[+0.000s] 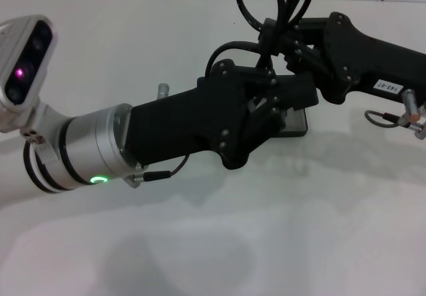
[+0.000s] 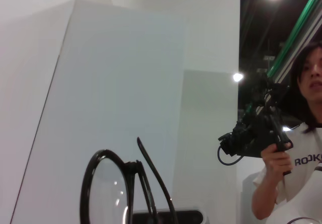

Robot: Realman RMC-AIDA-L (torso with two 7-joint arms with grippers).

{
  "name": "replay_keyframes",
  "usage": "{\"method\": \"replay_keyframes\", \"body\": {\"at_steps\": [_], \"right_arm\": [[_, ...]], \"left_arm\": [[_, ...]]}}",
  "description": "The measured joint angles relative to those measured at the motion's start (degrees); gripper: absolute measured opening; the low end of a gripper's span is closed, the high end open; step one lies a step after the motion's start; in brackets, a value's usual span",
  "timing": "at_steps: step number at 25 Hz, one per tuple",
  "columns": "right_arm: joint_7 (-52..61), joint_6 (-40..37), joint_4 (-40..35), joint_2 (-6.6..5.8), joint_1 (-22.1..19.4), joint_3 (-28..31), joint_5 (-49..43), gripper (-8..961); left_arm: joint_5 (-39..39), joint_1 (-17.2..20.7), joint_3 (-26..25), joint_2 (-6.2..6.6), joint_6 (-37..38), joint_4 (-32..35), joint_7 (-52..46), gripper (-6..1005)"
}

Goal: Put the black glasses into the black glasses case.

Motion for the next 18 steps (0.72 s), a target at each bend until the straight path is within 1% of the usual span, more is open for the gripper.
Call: {"method": "replay_keyframes", "body": {"at_steps": [8,12,15,18], "right_arm": [[0.0,0.2,0.0,-0.01,0.3,-0.5,0.0,62],[0.0,0.5,0.0,-0.28,0.1,-0.3,0.2,62],[0.7,1.0,-0.3,-0.80,-0.4,0.1,0.2,62],[3.6,2.2,-2.5,-1.96,-1.6,0.6,-0.4,61]], "left_arm": [[0.0,-0.1,0.0,0.00,-0.5,-0.4,0.0,55],[0.0,0.2,-0.1,0.18,-0.3,-0.4,0.0,55],[0.0,1.1,-0.4,0.47,0.5,-0.4,0.0,56],[0.3,2.3,-1.2,1.04,2.3,-0.2,0.0,56]]}}
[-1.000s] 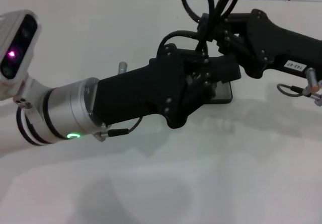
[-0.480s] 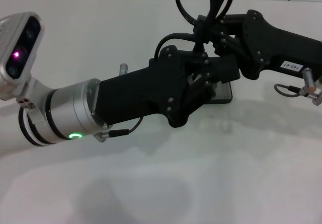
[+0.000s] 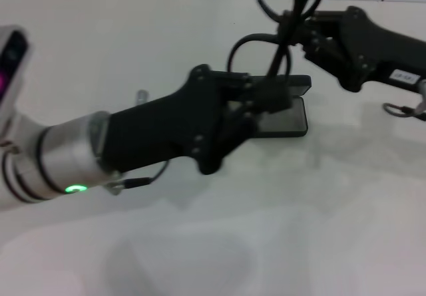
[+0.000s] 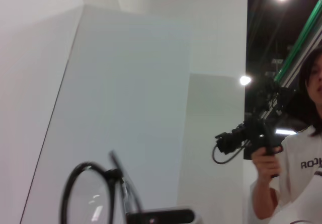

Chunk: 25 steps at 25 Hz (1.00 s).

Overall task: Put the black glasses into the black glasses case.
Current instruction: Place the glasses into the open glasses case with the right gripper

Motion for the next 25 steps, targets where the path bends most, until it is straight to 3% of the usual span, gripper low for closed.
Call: {"method": "replay_keyframes", "body": {"at_steps": [4,7,10,13,16,18,21,25], "right_arm": [[10.9,4.0,-10.5,-3.20,-2.6,0.0,-6.1,61],[26.5,7.6,-25.9,-6.21,-4.3,0.5,-18.1,61],[41.2,8.1,-40.3,-6.85,-3.5,1.7,-33.2,61],[53.9,6.5,-50.8,-5.65,0.0,2.0,-49.7,61],[60.6,1.3,-53.8,-1.90,7.8,2.0,-66.3,61],[61.2,-1.3,-50.4,1.07,13.6,1.4,-75.7,61],[61.7,-0.9,-44.5,2.01,19.3,-2.7,-80.8,61],[62.4,3.4,-36.4,2.07,25.9,-9.2,-81.8,62]], "left_arm": [[0.5,2.6,-1.9,1.89,2.1,0.2,0.1,56],[0.6,4.1,-2.3,3.99,2.3,0.2,-0.3,57],[1.2,5.4,-2.3,5.48,2.7,-0.1,-0.4,57],[1.3,6.7,-2.4,6.02,2.9,-0.1,0.3,57],[1.6,7.3,-2.4,6.08,3.0,-0.3,1.4,58],[2.0,7.1,-2.5,6.02,2.9,-0.9,2.0,58],[2.7,6.9,-2.9,5.63,2.7,-2.1,2.9,58],[2.8,8.1,-3.0,5.58,2.7,-2.8,3.7,59]]}}
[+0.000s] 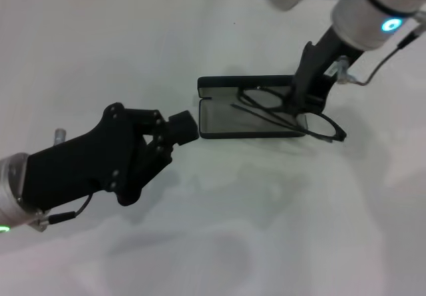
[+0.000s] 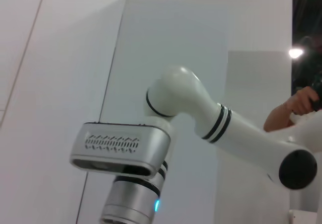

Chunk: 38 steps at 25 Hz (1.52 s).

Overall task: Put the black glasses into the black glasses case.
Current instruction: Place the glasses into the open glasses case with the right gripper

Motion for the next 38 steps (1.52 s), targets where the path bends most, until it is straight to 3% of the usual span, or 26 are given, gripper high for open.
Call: {"method": "replay_keyframes", "body": {"at_steps": [6,20,38], "right_arm": [[0.1,6.9,5.4,0.01,3.7,-6.8,-1.5,62],[0.2,17.6,6.2,-0.03,3.1,-22.1,-1.0,61],[-0.3,24.9,6.6,-0.03,3.8,-31.5,-1.8,62]], "left_arm": [[0.0,0.1,0.0,0.27,0.0,-1.5,0.7,59],[0.2,-0.4,-2.2,0.10,-0.2,-3.1,3.1,61],[0.2,-0.9,-2.2,-0.75,-0.5,-5.4,5.1,63]]}}
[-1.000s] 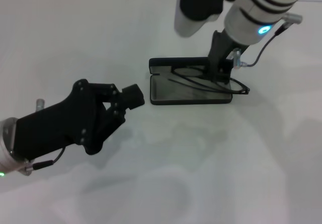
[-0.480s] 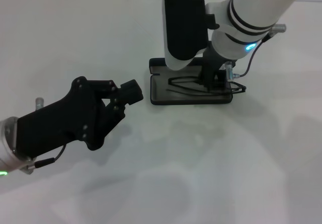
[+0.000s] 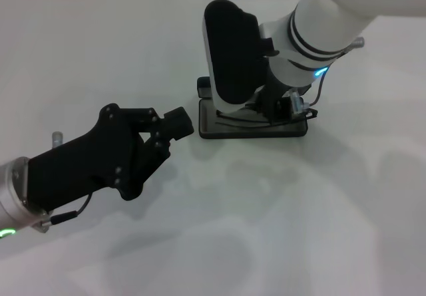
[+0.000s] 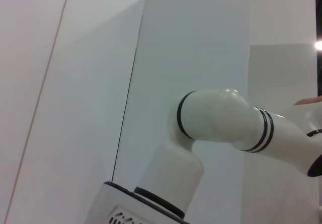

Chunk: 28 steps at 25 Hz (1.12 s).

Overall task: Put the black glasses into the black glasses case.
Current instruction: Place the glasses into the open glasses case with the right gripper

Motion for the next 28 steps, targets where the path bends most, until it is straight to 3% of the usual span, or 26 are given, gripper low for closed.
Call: {"method": "replay_keyframes", "body": {"at_steps": [28], "right_arm": [[-0.2,4.7,1.8,0.00,-0.2,-3.4,-1.4,62]], "left_arm": [[0.1,0.4,0.0,-0.52,0.0,-0.1,0.1,66]]}}
